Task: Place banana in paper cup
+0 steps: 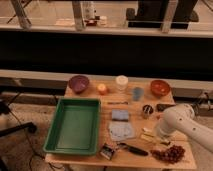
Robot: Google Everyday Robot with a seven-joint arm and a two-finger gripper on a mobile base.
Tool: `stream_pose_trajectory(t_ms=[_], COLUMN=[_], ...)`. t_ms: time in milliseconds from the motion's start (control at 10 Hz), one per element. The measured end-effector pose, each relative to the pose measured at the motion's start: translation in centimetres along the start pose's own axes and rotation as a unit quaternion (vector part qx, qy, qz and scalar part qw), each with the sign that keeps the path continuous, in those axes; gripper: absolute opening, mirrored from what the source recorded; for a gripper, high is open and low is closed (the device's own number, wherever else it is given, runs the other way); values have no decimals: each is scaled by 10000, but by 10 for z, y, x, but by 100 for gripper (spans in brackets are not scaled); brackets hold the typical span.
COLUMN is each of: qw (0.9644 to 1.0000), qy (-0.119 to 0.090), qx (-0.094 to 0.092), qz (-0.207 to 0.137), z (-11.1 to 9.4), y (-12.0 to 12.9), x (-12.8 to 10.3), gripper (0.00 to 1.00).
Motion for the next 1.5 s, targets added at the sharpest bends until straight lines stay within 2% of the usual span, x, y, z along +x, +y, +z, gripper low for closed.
stream_pose_trajectory(t_ms=[300,400,700,800,1000,1400,1500], qw=[9998,9998,9995,9991,9982,9916,9878], qy=[-153,-178,-149,-123,-94,-186,-201], qx=[-84,-51,275,404,539,1037,1236], qz=[53,53,-55,-88,-242,-746,-923], z=[1,-3,-45,-67,-91,-104,-117], y=[-8,-10,-20,-24,-24,-39,-52], x=[2,2,-4,-6,-14,-40,-54], gripper=[4,1,0,0,0,0,0])
